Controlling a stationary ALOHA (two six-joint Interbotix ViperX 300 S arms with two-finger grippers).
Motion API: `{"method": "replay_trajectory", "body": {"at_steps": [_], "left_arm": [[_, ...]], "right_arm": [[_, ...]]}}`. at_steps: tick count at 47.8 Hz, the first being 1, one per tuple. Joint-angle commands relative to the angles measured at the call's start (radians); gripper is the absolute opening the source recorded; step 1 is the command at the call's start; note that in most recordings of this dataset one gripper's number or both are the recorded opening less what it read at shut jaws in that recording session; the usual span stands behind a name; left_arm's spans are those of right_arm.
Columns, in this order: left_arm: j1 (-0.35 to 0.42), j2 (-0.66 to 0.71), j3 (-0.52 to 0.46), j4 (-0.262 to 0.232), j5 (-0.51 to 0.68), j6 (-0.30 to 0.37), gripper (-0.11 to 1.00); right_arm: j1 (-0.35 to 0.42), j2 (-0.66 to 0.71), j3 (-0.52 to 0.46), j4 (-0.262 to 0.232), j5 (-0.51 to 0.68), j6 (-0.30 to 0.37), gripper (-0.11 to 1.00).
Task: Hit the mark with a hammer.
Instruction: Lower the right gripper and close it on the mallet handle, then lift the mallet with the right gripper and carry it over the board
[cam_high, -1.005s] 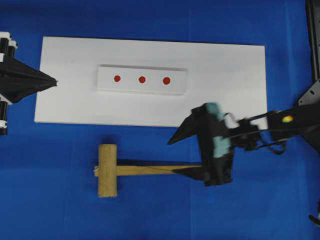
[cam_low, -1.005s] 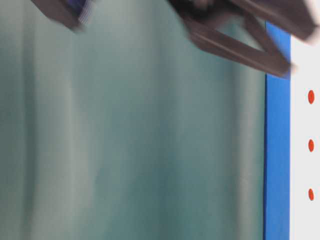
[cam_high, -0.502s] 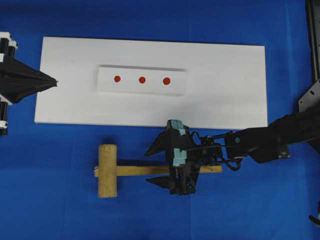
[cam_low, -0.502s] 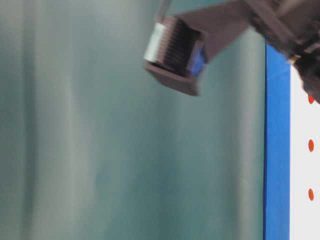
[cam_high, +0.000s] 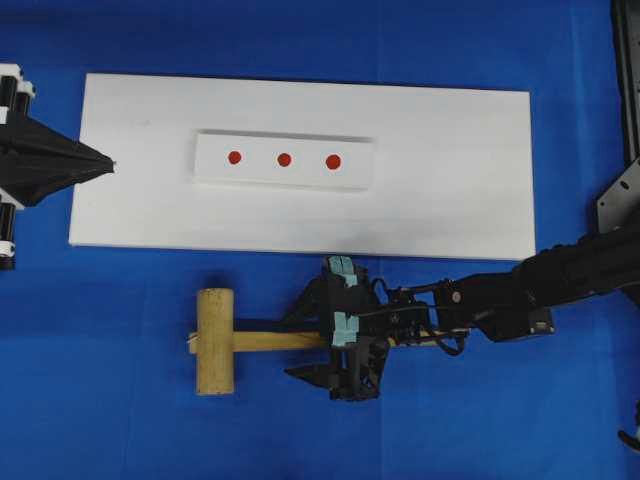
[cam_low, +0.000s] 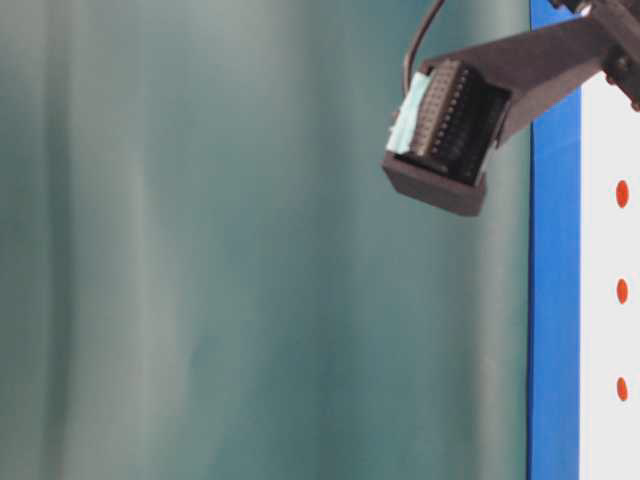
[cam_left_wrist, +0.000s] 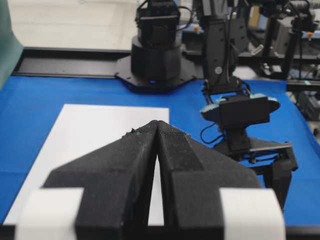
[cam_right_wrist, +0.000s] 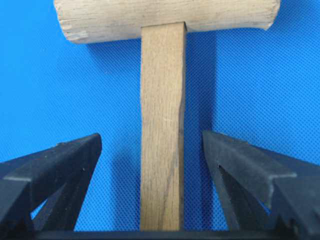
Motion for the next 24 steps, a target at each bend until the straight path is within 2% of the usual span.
{"method": "replay_trajectory", "body": {"at_steps": [1,9,13,24], "left_arm": [[-0.002,0.008,-0.014,-0.002,-0.009,-0.002,0.00],[-0.002,0.005,-0.014,-0.002,-0.009,-0.002,0.00],[-0.002,0.003,-0.014,-0.002,-0.009,-0.002,0.00],[-0.002,0.000,-0.014,-0.002,-0.005,-0.002,0.00]], "right_arm": [[-0.002,-0.015,-0.011,0.000,-0.008,-0.003,0.79],[-0.002,-0.017,-0.008,-0.002,-0.005,-0.025,0.30],[0.002,-0.015,-0.009,-0.002,-0.005,-0.031,0.11],[0.002,-0.040,-0.011,0.000,-0.005,-0.031,0.10]]}}
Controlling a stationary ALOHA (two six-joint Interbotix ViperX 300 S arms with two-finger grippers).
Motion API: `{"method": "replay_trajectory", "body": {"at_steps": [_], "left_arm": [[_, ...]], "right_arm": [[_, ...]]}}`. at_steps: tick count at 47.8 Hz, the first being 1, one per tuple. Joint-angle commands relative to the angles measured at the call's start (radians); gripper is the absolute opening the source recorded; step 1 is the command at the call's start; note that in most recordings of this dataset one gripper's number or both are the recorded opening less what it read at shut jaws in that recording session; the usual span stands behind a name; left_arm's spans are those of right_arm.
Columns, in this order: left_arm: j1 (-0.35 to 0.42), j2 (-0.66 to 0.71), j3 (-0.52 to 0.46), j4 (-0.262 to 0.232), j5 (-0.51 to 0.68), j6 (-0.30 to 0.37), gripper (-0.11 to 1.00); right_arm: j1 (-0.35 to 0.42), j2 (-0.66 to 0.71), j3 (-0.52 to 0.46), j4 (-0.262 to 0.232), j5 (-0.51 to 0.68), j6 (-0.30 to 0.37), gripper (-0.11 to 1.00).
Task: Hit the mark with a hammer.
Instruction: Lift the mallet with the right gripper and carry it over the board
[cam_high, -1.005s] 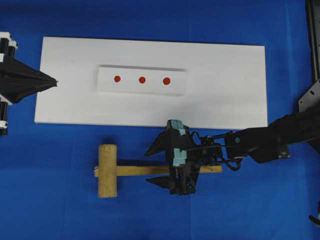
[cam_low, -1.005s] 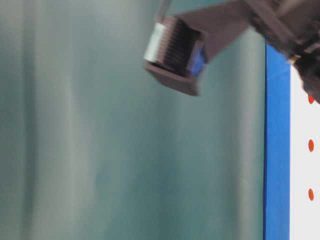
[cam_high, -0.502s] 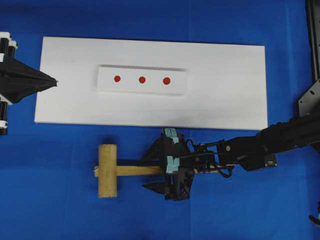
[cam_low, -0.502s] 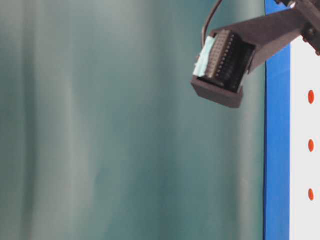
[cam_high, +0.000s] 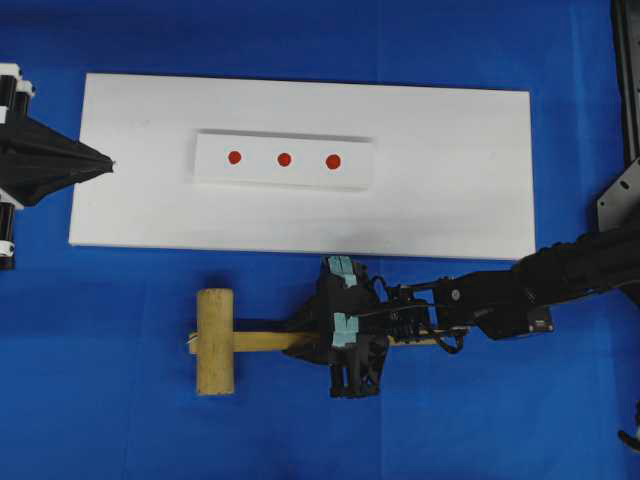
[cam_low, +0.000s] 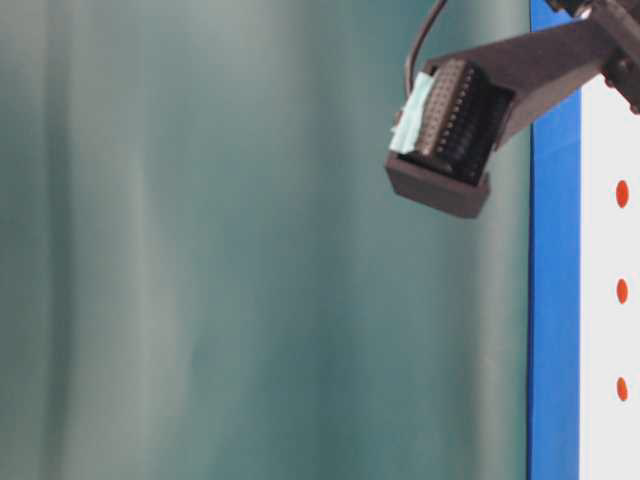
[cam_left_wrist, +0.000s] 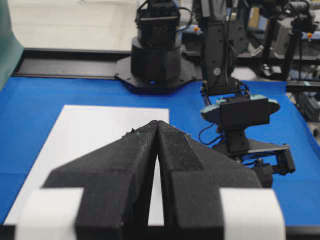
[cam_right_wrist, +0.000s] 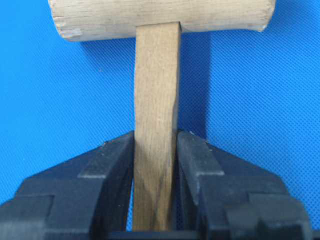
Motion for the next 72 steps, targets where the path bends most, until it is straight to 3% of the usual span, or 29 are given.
{"method": "replay_trajectory", "body": {"at_steps": [1,11,28,42,51,62,72], "left_arm": [[-0.002,0.003,-0.014,-0.002,-0.005,-0.002,0.00],[-0.003,0.002,-0.014,-0.002,-0.005,-0.002,0.00],[-0.003,-0.002,-0.014,-0.002,-0.005,-0.003,0.00],[-0.003,0.000,-0.014,-0.002,-0.003,-0.005,0.00],[-0.003,0.000,-0.014,-0.002,-0.005,-0.012,0.00],[-0.003,0.006,-0.012,-0.002,-0.003,-0.032,0.00],[-0.003,0.006,-0.011,-0.002,-0.003,-0.032,0.00]], "right_arm": [[0.006,-0.048,-0.011,-0.002,-0.006,-0.002,0.10],[0.000,-0.187,0.023,-0.002,0.046,-0.015,0.10],[-0.011,-0.445,0.054,-0.002,0.173,-0.104,0.10],[-0.025,-0.477,0.052,-0.002,0.193,-0.114,0.10],[-0.106,-0.482,0.054,-0.002,0.198,-0.158,0.10],[-0.258,-0.488,0.049,-0.003,0.192,-0.270,0.10],[-0.316,-0.488,0.046,-0.003,0.173,-0.333,0.10]]}}
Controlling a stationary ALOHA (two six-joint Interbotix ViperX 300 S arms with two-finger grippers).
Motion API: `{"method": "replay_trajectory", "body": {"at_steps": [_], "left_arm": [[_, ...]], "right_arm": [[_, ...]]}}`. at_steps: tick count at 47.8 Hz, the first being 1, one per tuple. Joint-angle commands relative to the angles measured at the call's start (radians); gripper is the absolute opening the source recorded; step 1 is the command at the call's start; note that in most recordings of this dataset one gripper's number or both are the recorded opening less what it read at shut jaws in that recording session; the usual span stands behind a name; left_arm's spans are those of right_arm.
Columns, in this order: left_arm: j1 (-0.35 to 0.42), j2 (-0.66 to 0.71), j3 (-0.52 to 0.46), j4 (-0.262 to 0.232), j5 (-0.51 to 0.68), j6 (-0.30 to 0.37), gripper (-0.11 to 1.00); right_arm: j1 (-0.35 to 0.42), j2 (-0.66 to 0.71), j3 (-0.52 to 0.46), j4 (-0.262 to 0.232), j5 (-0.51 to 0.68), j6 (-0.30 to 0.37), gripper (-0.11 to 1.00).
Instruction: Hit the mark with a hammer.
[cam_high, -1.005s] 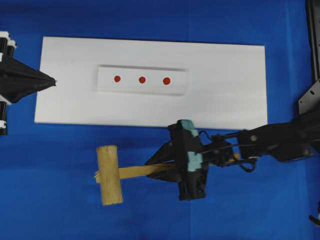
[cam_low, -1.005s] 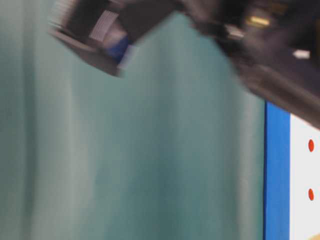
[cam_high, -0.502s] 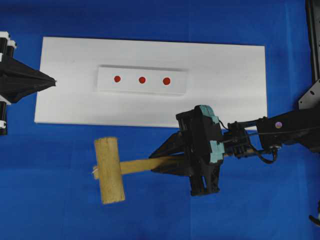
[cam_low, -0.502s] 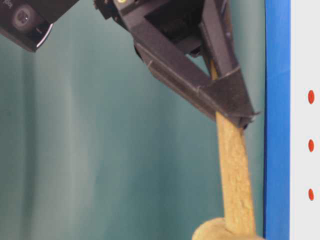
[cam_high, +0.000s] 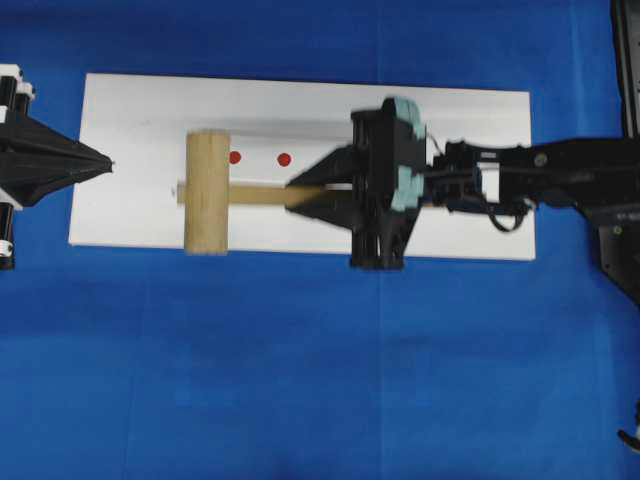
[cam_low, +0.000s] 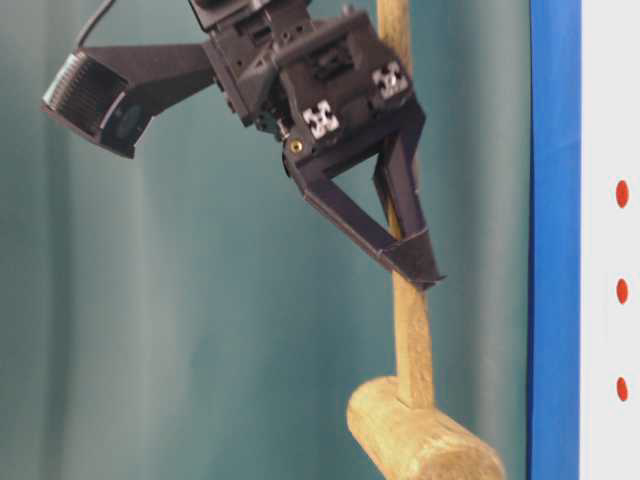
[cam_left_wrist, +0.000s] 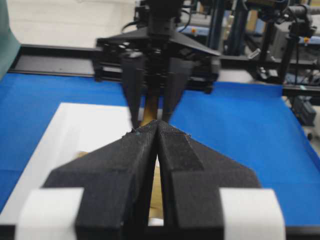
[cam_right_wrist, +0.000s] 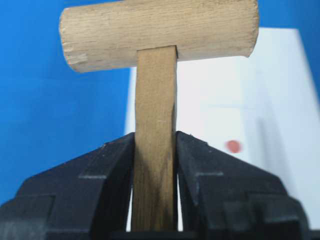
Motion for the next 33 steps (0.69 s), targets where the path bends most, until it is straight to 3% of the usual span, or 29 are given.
{"method": "replay_trajectory", "body": {"at_steps": [1,6,15,20,33], "left_arm": [[-0.002,0.008,-0.009,-0.002,-0.005,-0.002,0.00],[-0.002,0.009,-0.009,-0.002,-0.005,-0.002,0.00],[-0.002,0.009,-0.009,-0.002,-0.005,-0.002,0.00],[-0.002,0.008,-0.008,-0.002,-0.005,-0.003,0.00],[-0.002,0.008,-0.009,-0.002,-0.005,-0.049,0.00]], "right_arm": [[-0.008,-0.038,-0.021,-0.002,-0.021,-0.015,0.10],[-0.008,-0.038,-0.021,-0.005,-0.029,-0.043,0.10],[-0.008,-0.038,-0.021,-0.037,-0.058,-0.156,0.10],[-0.009,-0.038,-0.021,-0.043,-0.109,-0.256,0.10],[-0.008,-0.038,-0.018,-0.041,-0.219,-0.600,0.10]]}}
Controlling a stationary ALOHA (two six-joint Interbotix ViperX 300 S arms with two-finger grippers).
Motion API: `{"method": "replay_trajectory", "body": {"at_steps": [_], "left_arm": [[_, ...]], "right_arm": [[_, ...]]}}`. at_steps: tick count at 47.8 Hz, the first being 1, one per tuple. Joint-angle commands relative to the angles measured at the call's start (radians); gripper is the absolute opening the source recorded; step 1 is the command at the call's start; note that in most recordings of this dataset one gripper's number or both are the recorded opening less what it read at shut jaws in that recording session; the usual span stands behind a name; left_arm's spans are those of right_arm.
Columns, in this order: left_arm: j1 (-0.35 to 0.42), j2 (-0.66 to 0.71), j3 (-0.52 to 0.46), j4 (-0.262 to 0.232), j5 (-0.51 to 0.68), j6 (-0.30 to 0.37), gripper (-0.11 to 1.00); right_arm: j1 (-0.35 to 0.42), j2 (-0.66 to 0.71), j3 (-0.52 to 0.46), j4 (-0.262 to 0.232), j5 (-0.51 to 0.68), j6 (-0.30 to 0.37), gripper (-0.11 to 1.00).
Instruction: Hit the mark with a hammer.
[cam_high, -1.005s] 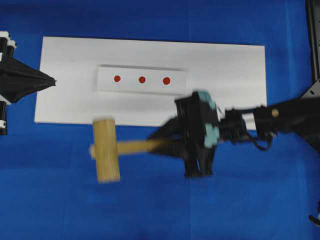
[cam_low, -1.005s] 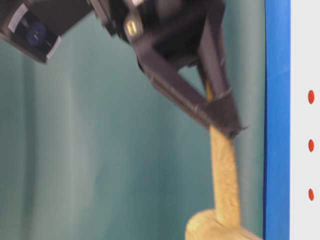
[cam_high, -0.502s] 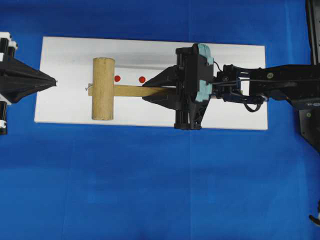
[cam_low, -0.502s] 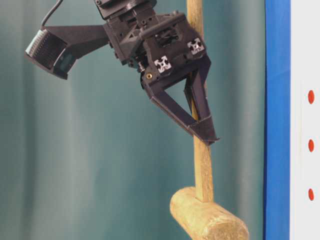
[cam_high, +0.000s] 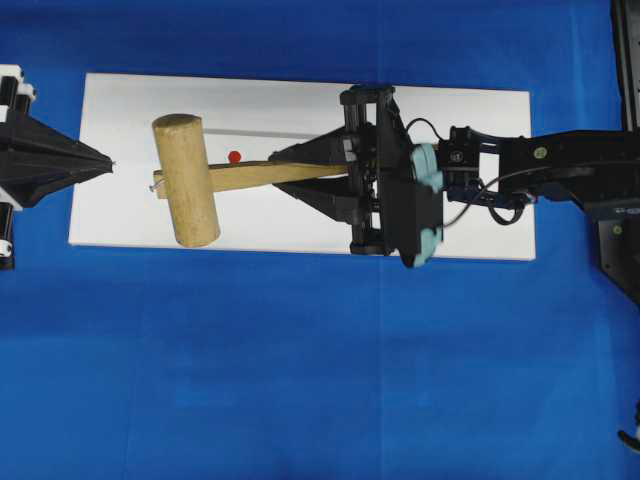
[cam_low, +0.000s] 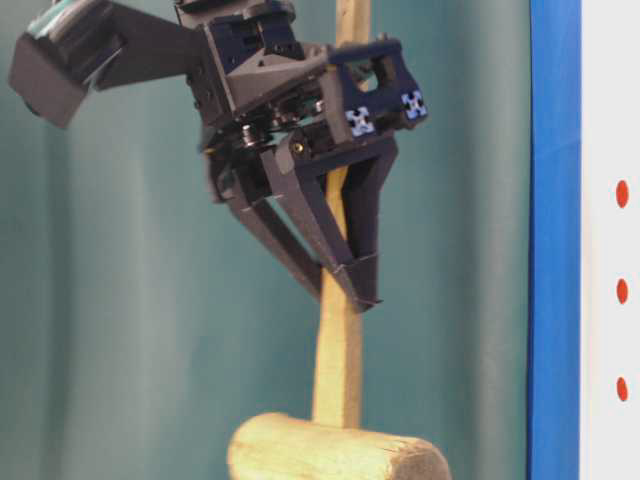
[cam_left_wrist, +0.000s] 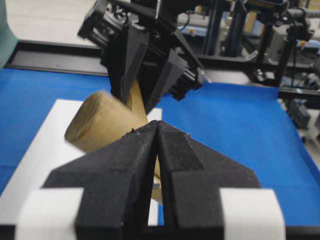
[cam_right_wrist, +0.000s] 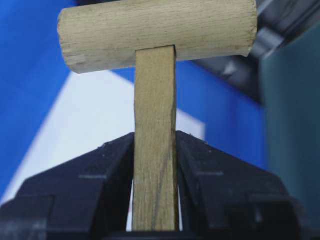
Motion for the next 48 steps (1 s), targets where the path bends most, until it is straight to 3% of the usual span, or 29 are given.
{"method": "replay_trajectory", "body": {"at_steps": [1,7,17,29,39,43,48], "left_arm": [[-0.003,0.006,-0.011,-0.003,-0.003,-0.017,0.00],[-0.003,0.006,-0.009,-0.003,-0.003,-0.035,0.00],[-0.003,0.006,-0.009,-0.002,-0.003,-0.040,0.00],[-0.003,0.011,-0.008,-0.003,-0.002,-0.060,0.00],[0.017,0.012,-0.006,-0.006,0.006,-0.181,0.01],[0.029,0.015,-0.003,-0.006,0.008,-0.245,0.10],[0.040,0.014,0.000,-0.005,0.011,-0.305,0.37]], "right_arm": [[0.000,-0.037,-0.018,0.000,-0.046,-0.074,0.10],[0.000,-0.037,-0.015,0.006,-0.061,-0.160,0.10],[0.002,-0.037,-0.011,0.006,-0.069,-0.221,0.10],[0.002,-0.037,-0.011,0.006,-0.080,-0.229,0.10],[0.000,-0.037,-0.011,0.006,-0.095,-0.232,0.10],[0.002,-0.037,-0.011,0.006,-0.101,-0.233,0.10],[0.002,-0.037,-0.011,0.006,-0.101,-0.233,0.10]]}}
